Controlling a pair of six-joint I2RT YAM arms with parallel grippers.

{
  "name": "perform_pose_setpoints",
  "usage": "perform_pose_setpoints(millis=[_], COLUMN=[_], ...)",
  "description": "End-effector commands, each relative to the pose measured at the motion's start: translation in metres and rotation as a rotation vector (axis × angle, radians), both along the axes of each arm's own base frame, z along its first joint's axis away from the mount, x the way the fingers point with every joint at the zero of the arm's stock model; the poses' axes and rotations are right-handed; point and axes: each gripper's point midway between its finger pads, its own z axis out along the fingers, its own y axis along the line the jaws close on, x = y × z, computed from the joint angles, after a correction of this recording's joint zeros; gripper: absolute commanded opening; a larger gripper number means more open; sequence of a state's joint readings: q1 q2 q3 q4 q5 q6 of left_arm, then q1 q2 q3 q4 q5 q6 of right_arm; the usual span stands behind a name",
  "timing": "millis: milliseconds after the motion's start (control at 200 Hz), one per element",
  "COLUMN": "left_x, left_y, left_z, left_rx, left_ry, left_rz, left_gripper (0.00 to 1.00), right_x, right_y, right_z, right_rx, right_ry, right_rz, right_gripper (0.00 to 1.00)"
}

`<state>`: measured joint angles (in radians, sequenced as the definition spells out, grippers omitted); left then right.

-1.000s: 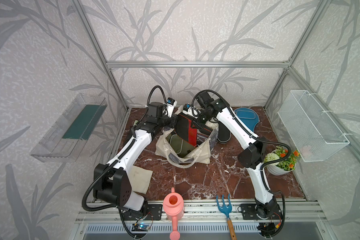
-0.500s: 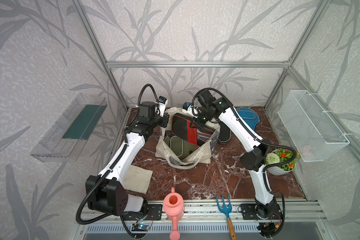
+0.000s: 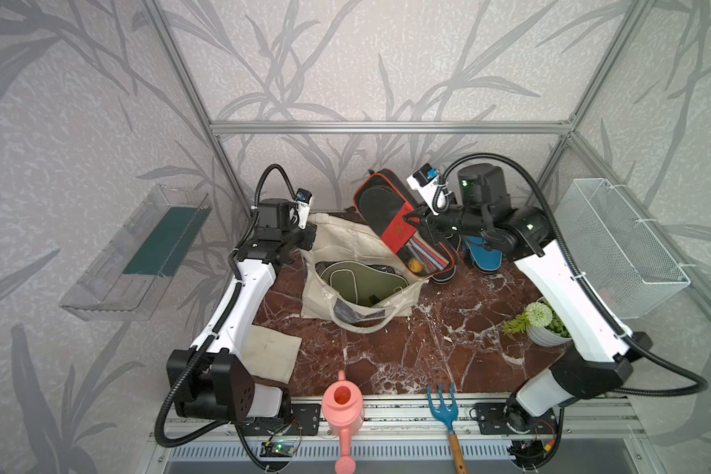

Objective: Remove the ping pong set from the canvas bag
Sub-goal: Pick up the ping pong set from the canvas bag, then place the ping pong set at the center of the board.

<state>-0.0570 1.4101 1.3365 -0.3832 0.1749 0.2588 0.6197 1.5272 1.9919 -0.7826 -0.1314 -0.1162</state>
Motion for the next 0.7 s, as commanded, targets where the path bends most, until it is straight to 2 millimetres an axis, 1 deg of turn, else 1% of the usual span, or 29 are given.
perform_pose_setpoints(millis=[0, 10, 70, 145, 195, 285, 380, 450, 510, 605, 665, 675, 685, 695], left_x=[0.016, 0.017, 0.019, 0.021, 0.023, 0.025, 0.026, 0.024, 0.020, 0.013, 0.009, 0.009, 0.008, 0.008], left_y=[0.029, 0.030, 0.036, 0.044, 0.045, 0.045, 0.045, 0.042, 0.038, 0.029, 0.026, 0.026, 0.026, 0.025], left_z=[0.065, 0.065, 0.068, 0.071, 0.072, 0.070, 0.064, 0.057, 0.052, 0.042, 0.036, 0.036, 0.036, 0.035], left_rx=[0.080, 0.083, 0.085, 0.081, 0.077, 0.073, 0.066, 0.044, 0.020, -0.014, -0.030, -0.033, -0.036, -0.039], left_ry=[-0.198, -0.198, -0.203, -0.207, -0.205, -0.195, -0.177, -0.160, -0.152, -0.141, -0.129, -0.127, -0.127, -0.124], left_rz=[0.080, 0.084, 0.096, 0.108, 0.108, 0.101, 0.103, 0.096, 0.086, 0.046, 0.035, 0.034, 0.034, 0.032], left_gripper=[0.00, 0.00, 0.00, 0.00, 0.00, 0.00, 0.00, 0.00, 0.00, 0.00, 0.00, 0.00, 0.00, 0.00], right_x=[0.014, 0.013, 0.015, 0.021, 0.026, 0.040, 0.058, 0.076, 0.094, 0.127, 0.148, 0.150, 0.157, 0.161], right_y=[-0.050, -0.054, -0.073, -0.089, -0.096, -0.097, -0.089, -0.077, -0.064, -0.043, -0.034, -0.033, -0.030, -0.028], right_z=[0.058, 0.060, 0.058, 0.049, 0.040, 0.023, 0.002, -0.016, -0.033, -0.055, -0.065, -0.063, -0.074, -0.078], right_rx=[0.120, 0.126, 0.140, 0.130, 0.119, 0.104, 0.096, 0.112, 0.133, 0.201, 0.262, 0.277, 0.277, 0.282], right_ry=[-0.202, -0.207, -0.204, -0.198, -0.188, -0.163, -0.136, -0.099, -0.067, -0.024, 0.001, 0.000, 0.020, 0.029], right_rz=[-0.246, -0.255, -0.324, -0.391, -0.424, -0.457, -0.467, -0.451, -0.434, -0.404, -0.399, -0.396, -0.398, -0.398], right_gripper=[0.00, 0.00, 0.00, 0.00, 0.00, 0.00, 0.00, 0.00, 0.00, 0.00, 0.00, 0.00, 0.00, 0.00])
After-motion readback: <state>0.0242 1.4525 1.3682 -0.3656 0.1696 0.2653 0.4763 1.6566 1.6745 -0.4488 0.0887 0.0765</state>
